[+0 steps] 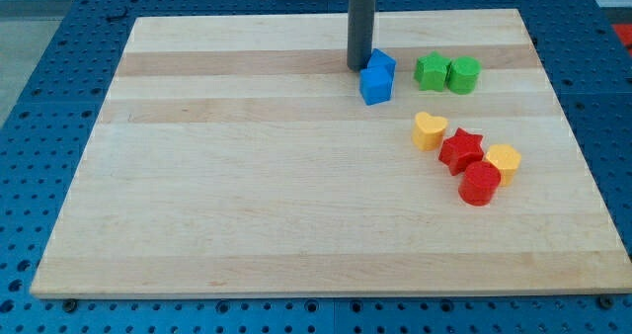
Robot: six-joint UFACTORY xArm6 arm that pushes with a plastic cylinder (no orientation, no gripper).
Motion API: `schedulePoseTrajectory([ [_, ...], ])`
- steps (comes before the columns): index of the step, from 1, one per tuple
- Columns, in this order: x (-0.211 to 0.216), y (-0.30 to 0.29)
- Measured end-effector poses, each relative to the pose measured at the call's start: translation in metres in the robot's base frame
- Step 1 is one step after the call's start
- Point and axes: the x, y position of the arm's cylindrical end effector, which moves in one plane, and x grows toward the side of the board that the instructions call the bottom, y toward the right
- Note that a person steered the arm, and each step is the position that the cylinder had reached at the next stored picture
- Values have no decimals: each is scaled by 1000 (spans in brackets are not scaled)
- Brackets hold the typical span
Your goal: Move the blue triangle to the green star
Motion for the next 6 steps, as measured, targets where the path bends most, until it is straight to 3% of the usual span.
schedulePoseTrajectory([
  [4, 7, 24],
  [6, 2, -14],
])
